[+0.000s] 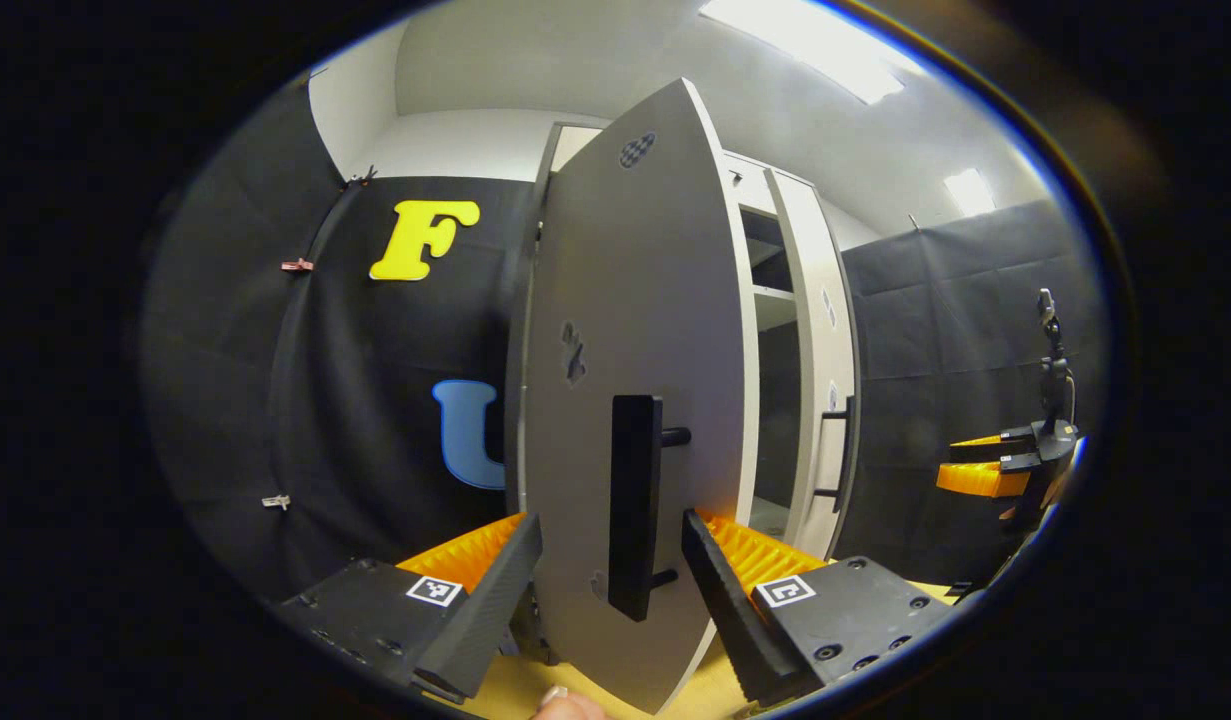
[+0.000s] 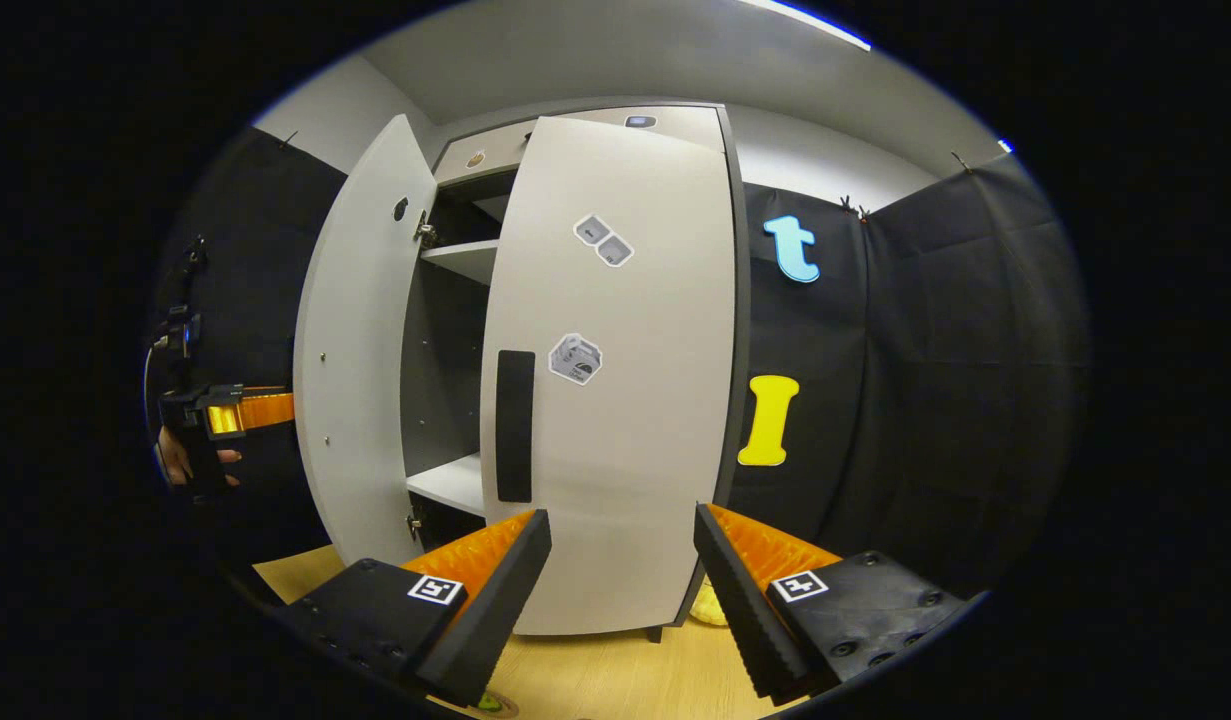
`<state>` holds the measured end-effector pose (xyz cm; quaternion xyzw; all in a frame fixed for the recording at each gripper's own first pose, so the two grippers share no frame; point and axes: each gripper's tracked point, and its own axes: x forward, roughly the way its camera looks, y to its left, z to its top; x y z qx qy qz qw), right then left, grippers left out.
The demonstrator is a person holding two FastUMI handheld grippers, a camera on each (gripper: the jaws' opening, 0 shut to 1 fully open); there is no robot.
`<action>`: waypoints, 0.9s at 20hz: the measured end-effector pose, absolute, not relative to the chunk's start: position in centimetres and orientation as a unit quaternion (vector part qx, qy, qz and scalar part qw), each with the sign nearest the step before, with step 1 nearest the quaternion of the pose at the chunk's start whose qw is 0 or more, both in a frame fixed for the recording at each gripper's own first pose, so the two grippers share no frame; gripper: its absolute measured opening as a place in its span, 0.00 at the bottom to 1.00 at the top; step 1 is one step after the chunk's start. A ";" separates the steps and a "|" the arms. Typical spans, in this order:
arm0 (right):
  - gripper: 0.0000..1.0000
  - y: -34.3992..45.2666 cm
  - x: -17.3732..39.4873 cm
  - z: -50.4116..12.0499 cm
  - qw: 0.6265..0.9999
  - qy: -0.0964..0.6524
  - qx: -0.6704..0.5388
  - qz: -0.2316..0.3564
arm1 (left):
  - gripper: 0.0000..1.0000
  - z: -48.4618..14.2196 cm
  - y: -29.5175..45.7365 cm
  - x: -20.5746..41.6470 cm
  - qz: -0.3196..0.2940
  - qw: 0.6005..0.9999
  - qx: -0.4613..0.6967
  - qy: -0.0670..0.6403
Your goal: Grasp the bottle in the cabinet with the left hand and place it on the coaster, then close the right door with the right hand and the left door with the left hand.
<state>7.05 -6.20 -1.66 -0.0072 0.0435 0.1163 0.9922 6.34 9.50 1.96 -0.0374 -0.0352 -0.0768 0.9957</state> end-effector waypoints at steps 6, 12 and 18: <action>0.96 -8.0 6.4 -2.0 0.993 0.050 -0.019 0.104 | 0.92 1.4 4.4 9.1 -0.106 0.993 -0.043 -0.035; 0.96 -8.3 5.7 -2.1 0.992 0.050 -0.024 0.112 | 0.92 1.8 3.7 7.7 -0.100 0.994 -0.037 -0.035; 0.96 -6.5 5.7 -1.1 0.991 0.036 0.007 0.132 | 0.92 2.2 4.7 5.4 -0.064 0.996 -0.041 -0.038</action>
